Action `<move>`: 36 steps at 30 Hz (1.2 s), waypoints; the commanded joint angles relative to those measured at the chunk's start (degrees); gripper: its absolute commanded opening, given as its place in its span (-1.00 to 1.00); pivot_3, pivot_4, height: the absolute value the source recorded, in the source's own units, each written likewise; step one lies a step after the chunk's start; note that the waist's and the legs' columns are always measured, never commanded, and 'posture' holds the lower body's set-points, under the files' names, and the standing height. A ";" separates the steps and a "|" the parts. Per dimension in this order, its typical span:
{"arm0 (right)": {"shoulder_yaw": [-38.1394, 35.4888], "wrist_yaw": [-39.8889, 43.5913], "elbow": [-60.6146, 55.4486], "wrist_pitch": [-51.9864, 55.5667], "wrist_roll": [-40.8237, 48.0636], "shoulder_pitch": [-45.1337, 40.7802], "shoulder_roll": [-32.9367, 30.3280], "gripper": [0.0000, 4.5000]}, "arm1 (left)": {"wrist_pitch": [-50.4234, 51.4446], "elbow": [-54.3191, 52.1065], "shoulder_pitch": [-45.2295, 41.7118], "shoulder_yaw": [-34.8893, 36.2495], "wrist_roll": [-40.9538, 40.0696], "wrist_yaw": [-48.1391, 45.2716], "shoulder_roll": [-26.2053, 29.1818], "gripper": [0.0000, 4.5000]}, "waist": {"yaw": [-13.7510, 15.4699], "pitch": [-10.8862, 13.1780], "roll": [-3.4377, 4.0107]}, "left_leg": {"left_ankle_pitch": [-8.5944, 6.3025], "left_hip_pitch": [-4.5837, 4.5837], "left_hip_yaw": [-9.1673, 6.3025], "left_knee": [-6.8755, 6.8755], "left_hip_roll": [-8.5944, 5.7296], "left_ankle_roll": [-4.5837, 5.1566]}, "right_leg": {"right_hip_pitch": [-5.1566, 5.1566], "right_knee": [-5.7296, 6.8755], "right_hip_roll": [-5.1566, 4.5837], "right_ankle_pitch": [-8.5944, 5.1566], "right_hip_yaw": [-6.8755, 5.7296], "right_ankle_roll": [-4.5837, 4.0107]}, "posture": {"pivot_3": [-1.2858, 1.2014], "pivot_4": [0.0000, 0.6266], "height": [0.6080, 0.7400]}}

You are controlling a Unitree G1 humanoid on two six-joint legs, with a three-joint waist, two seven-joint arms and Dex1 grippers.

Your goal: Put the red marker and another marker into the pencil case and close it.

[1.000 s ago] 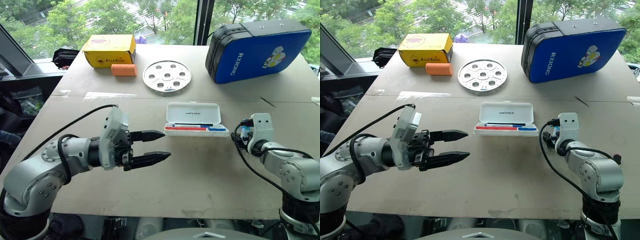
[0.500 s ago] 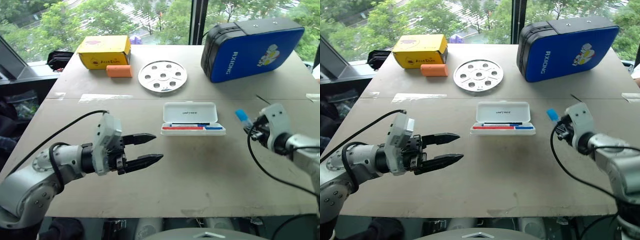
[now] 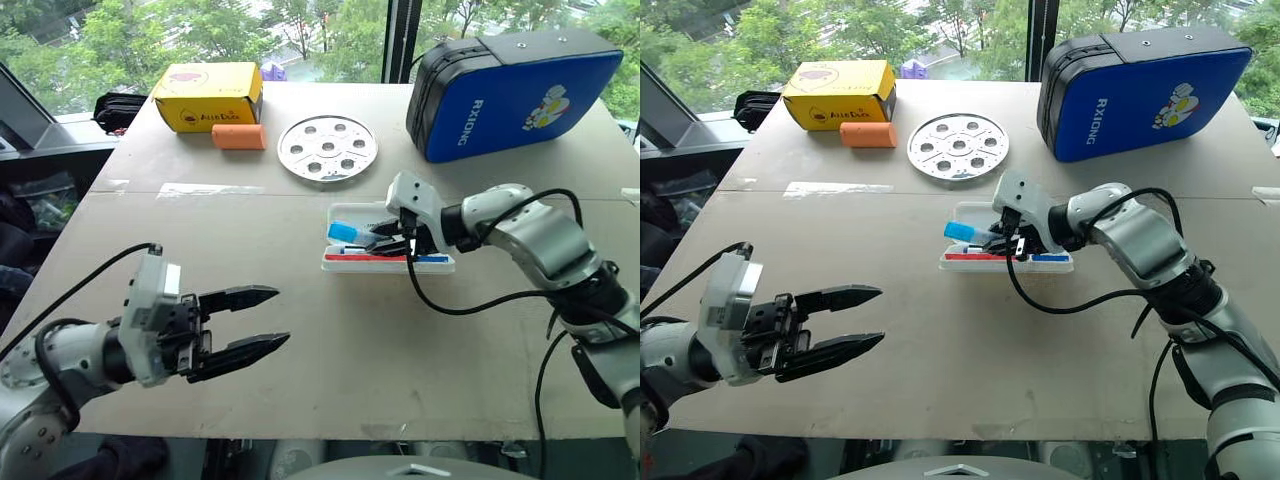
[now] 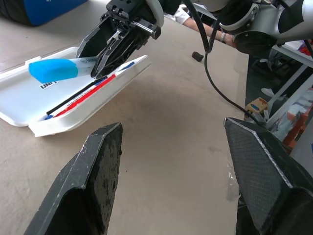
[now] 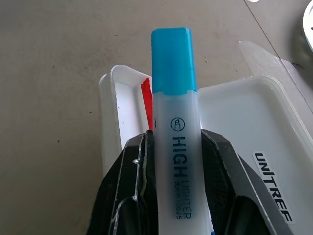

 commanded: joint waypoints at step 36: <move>5.55 5.84 -7.38 -1.51 -9.53 8.05 1.16 -0.71 | -2.78 0.50 3.60 2.65 1.96 -3.95 2.08 0.48 | 0.33 0.01 0.02 | 0.00 0.07 -0.08 0.01 -0.08 -0.01 | 0.09 0.02 0.00 0.00 -0.11 0.00 | 0.03 -0.52 1.00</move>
